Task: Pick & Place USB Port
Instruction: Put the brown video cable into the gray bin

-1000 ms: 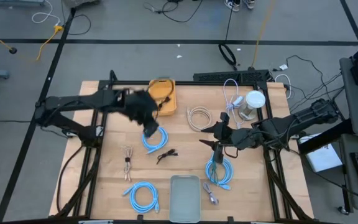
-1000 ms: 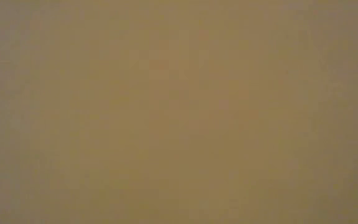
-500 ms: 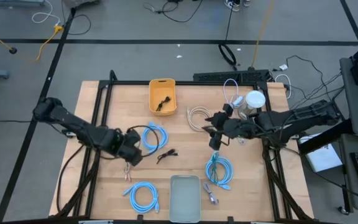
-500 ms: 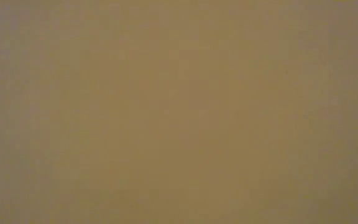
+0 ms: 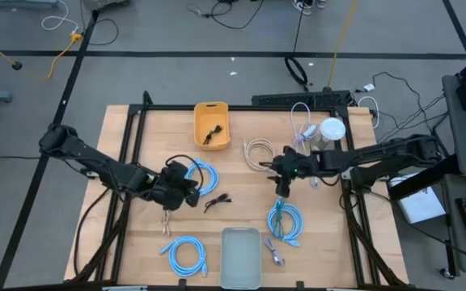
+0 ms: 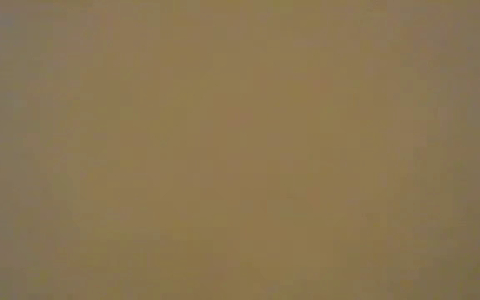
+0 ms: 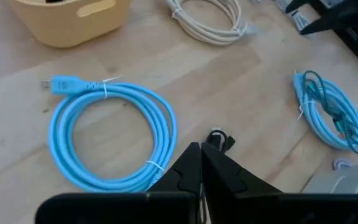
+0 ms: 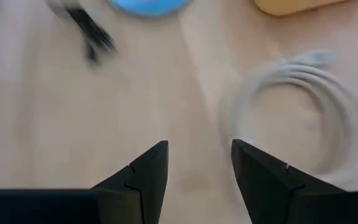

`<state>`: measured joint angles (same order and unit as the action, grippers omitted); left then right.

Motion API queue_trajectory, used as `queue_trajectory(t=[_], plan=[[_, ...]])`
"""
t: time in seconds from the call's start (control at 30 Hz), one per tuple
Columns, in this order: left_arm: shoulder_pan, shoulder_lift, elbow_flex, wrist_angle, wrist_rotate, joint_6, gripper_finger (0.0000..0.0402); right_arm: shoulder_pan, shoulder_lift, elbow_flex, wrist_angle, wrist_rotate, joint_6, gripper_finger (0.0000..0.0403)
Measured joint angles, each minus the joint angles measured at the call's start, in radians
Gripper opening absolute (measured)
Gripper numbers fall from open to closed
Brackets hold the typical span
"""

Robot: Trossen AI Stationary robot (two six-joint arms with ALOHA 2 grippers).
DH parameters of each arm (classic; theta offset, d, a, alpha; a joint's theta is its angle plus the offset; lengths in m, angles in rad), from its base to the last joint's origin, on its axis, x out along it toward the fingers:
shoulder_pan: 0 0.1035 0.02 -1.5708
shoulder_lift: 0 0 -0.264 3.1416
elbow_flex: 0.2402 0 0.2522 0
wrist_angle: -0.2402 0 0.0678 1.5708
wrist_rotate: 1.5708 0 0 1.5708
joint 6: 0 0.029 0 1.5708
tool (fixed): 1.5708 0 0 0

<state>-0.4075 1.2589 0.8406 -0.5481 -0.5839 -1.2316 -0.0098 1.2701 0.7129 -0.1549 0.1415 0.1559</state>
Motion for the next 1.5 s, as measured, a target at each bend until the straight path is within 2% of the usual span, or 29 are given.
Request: queue_trajectory(t=[0.17, 0.33, 0.57, 0.7, 0.87, 1.0, 1.3, 1.5], plan=[[0.027, 0.002, -0.001, 0.023, 0.014, 0.025, 0.0003, 0.001, 0.000, -0.001, 0.000, 0.069, -0.185, 0.0169], [0.056, 0.001, 0.000, 0.074, 0.024, 0.052, 0.0017, -0.019, 0.037, 0.000, 0.047, 0.092, -0.303, 0.0169], [0.094, 0.002, 0.000, 0.121, 0.090, 0.099, 0.0011, -0.044, 0.169, 0.005, 0.069, 0.044, -0.314, 0.0169], [0.100, 0.002, 0.000, 0.183, 0.112, 0.136, 0.0003, -0.062, 0.261, 0.057, 0.070, 0.042, -0.291, 0.0169], [0.100, 0.002, 0.000, 0.234, 0.120, 0.151, 0.0022, -0.084, 0.333, 0.149, 0.078, 0.040, -0.298, 0.0169], [0.099, 0.002, 0.000, 0.239, 0.131, 0.158, 0.0027, -0.111, 0.368, 0.190, 0.071, 0.036, -0.299, 0.0169], [0.099, 0.002, 0.000, 0.239, 0.151, 0.181, 0.0003, -0.141, 0.428, 0.190, 0.062, -0.093, -0.232, 0.0169], [0.099, 0.002, 0.000, 0.240, 0.150, 0.178, 0.0021, -0.140, 0.452, 0.191, 0.068, -0.095, -0.221, 0.0167]])
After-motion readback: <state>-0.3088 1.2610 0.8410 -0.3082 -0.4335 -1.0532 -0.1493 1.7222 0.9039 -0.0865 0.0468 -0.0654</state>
